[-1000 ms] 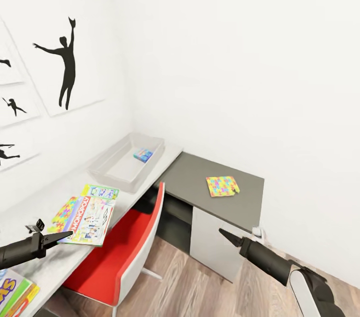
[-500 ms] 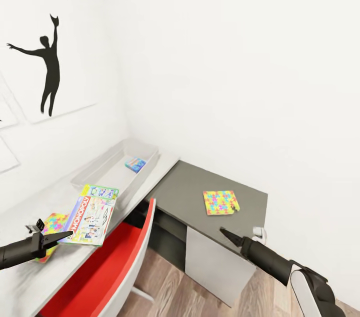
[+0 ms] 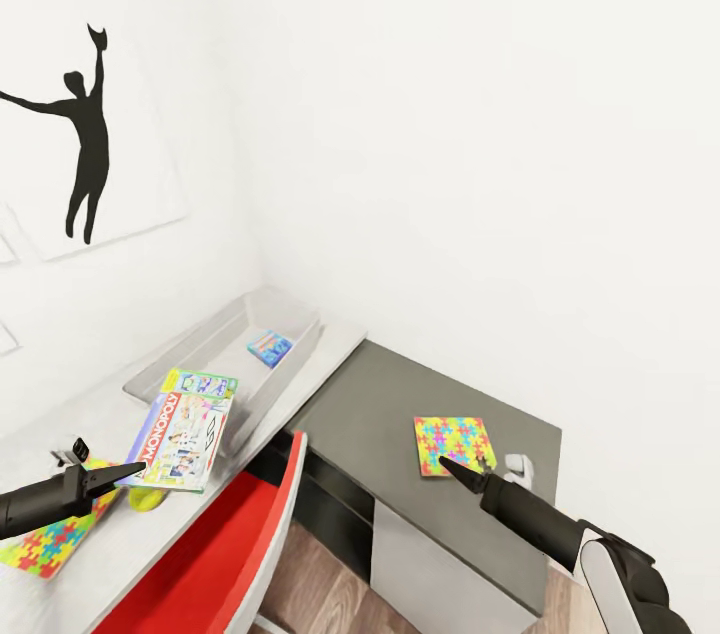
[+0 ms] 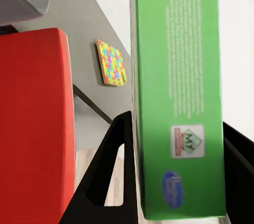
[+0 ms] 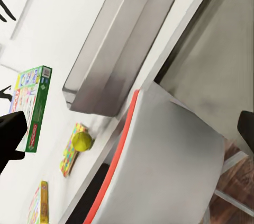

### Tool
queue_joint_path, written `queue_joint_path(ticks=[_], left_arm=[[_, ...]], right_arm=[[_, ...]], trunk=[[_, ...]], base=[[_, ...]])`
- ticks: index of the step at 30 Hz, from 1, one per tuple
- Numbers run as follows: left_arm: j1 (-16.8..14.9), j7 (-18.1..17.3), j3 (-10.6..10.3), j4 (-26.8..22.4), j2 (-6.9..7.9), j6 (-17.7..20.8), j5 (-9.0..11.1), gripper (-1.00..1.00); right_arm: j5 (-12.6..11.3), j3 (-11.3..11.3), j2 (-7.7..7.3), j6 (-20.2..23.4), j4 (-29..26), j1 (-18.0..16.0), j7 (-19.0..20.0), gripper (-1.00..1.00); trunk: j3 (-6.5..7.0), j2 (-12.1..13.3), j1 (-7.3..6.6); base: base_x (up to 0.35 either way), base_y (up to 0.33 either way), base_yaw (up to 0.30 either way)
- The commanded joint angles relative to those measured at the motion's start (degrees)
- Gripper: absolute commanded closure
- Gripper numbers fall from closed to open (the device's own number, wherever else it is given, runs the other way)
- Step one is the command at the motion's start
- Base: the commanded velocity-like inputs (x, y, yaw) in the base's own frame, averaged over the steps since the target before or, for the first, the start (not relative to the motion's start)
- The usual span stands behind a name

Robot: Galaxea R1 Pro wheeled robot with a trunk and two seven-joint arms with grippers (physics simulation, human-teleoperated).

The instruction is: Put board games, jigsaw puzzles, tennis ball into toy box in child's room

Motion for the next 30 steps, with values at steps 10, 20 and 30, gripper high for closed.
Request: queue_joint_path(ticks=[10,20,30], left_arm=[[-0.05,-0.26,0.01,-0.02,0.01,0.56,0.06,1.00],[-0.05,-0.26,0.01,-0.02,0.01,0.56,0.06,1.00],[-0.05,-0.26,0.01,-0.04,0.01,0.56,0.06,1.00]], right_arm=[[-0.23,-0.08,0.00,0.29,0.01,-0.05,0.07,-1.00],[-0.19,0.13,0.00,0.25,0.04,-0.05,0.00,-1.00],[-0.19,0.14,0.00,0.34,0.06,-0.05,-0.01,-1.00]], trunk=[[-0.12,-0.12,0.05],[-0.12,-0.12,0.05],[-0.12,-0.12,0.05]], base=[[0.029,-0.003,0.004],[0.124,-0.015,0.218],[0.070,-0.079,0.287]])
